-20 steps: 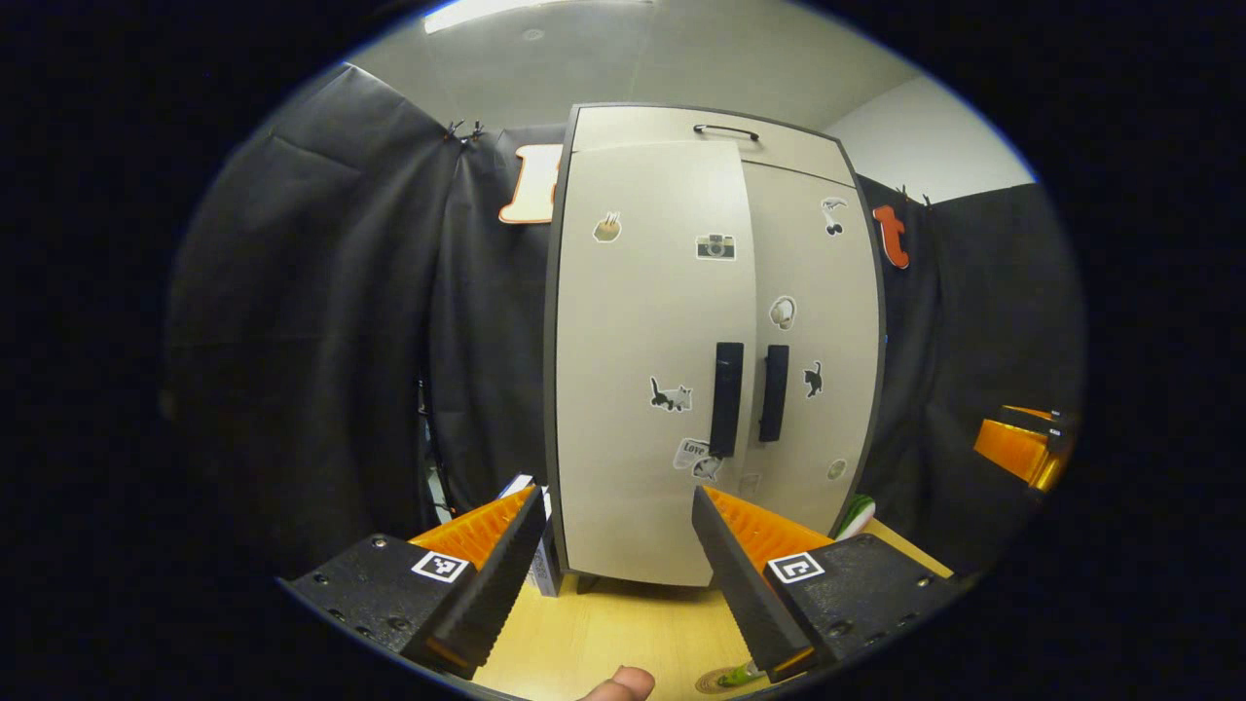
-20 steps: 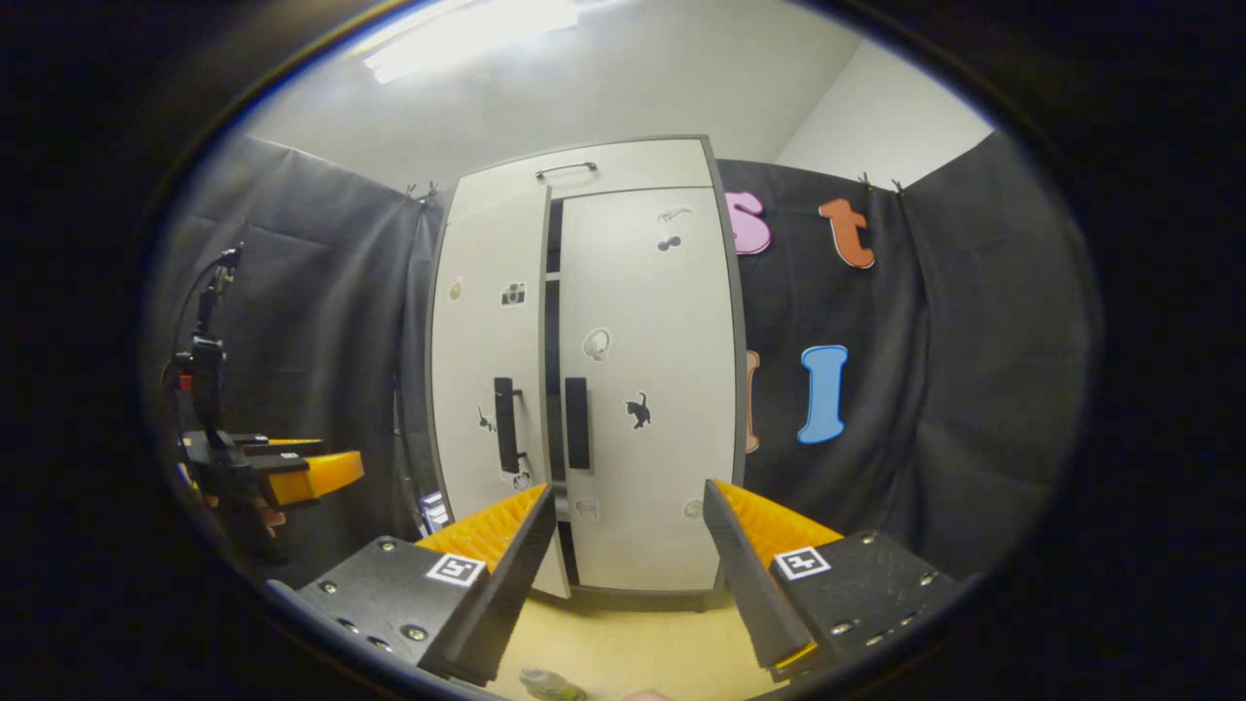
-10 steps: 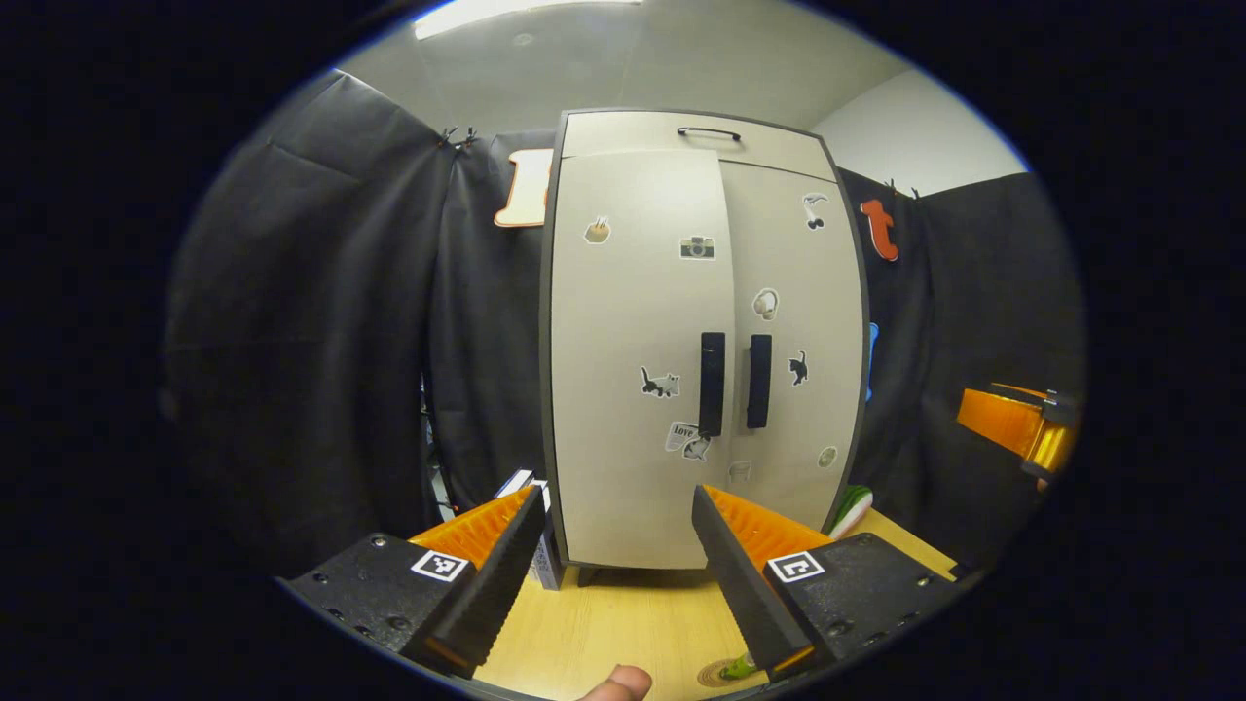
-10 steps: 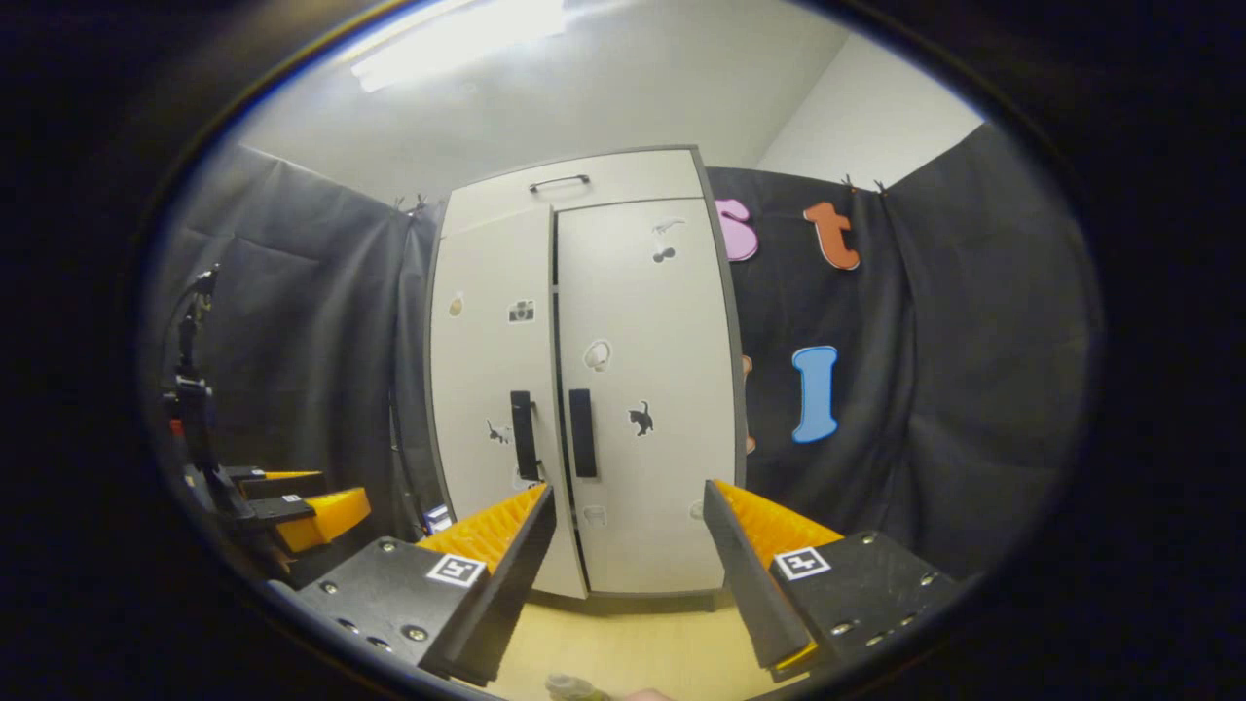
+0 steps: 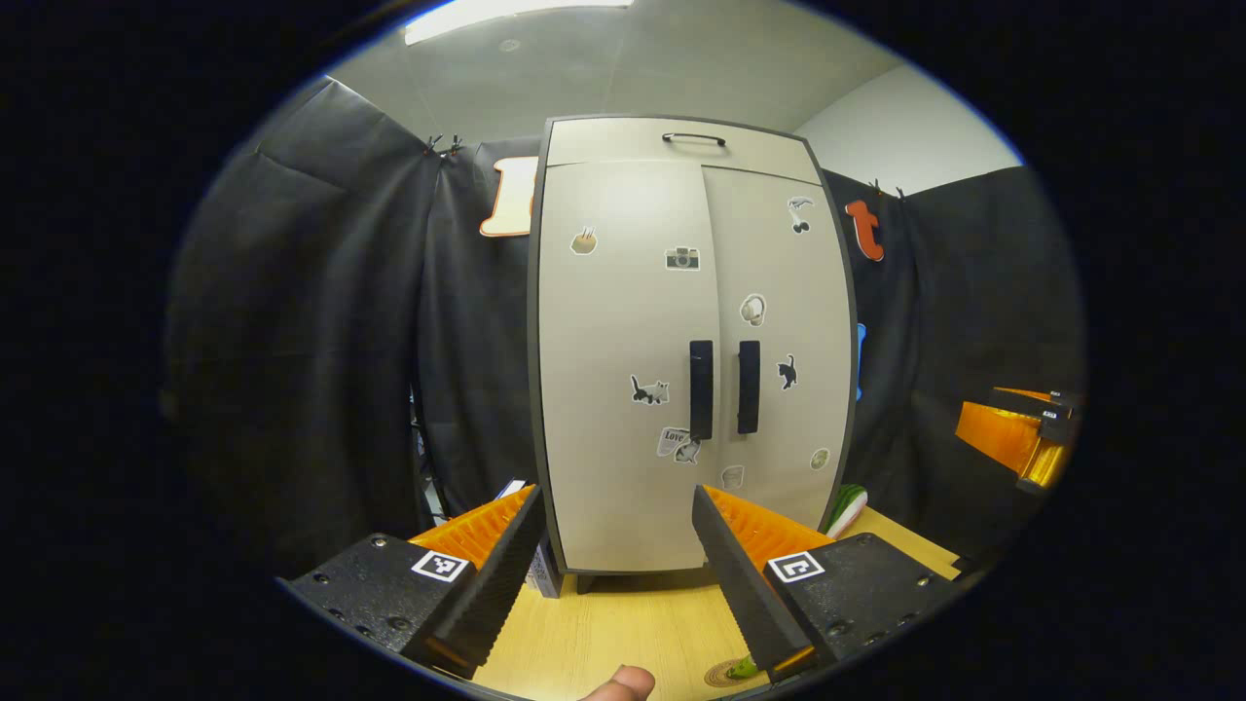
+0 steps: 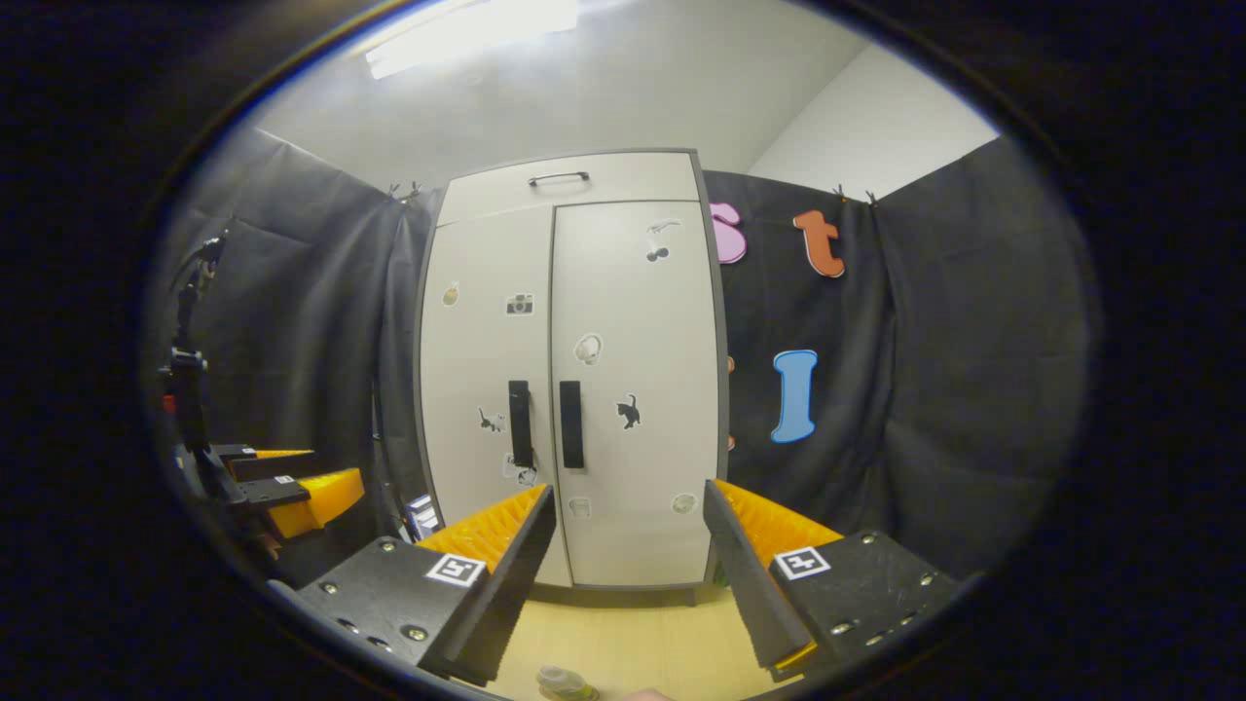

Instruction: Grasp the bottle in the cabinet with the left hand and place it on the coaster, then close the right door with the right hand and the left door with the left hand.

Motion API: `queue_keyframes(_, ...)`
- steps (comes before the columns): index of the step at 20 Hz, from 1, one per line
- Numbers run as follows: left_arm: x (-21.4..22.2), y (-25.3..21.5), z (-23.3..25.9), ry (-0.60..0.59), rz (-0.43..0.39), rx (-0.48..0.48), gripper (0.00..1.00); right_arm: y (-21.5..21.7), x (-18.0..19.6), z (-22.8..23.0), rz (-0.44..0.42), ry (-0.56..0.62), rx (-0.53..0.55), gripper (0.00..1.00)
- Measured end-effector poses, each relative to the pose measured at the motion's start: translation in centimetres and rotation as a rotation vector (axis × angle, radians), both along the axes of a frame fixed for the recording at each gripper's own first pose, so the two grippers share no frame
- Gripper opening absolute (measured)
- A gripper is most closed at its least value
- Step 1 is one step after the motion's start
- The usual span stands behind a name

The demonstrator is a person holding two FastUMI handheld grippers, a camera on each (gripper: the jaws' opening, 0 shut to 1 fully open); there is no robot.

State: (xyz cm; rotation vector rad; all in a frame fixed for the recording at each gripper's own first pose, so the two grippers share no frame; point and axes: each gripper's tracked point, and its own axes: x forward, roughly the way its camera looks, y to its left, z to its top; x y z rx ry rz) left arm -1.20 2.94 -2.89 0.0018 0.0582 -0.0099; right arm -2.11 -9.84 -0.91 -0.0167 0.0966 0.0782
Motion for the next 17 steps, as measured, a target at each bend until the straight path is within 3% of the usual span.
queue_keyframes(4,0.0,0.3,-0.3,0.001,-0.027,-0.014,0.96,1.0,-0.6,0.4,-0.014,-0.019,0.008,0.92)
queue_keyframes(5,0.0,0.3,-0.3,0.001,-0.032,-0.022,0.92,1.4,-0.7,0.5,-0.011,-0.026,0.006,0.92)
queue_keyframes(7,0.1,0.2,-0.3,-0.003,-0.047,-0.030,0.96,1.9,-1.1,0.2,-0.017,-0.023,-0.006,0.92)
queue_keyframes(15,-0.1,0.2,-1.0,0.005,-0.086,-0.020,0.96,3.7,-1.1,-0.9,-0.013,0.014,-0.016,0.92)
queue_keyframes(16,-0.2,0.1,-0.9,0.001,-0.084,-0.017,0.92,3.7,-1.0,-0.9,-0.011,0.017,-0.011,0.92)
queue_keyframes(17,-0.1,0.1,-0.9,-0.004,-0.081,-0.018,0.96,3.4,-0.8,-0.8,-0.010,0.018,-0.010,0.92)
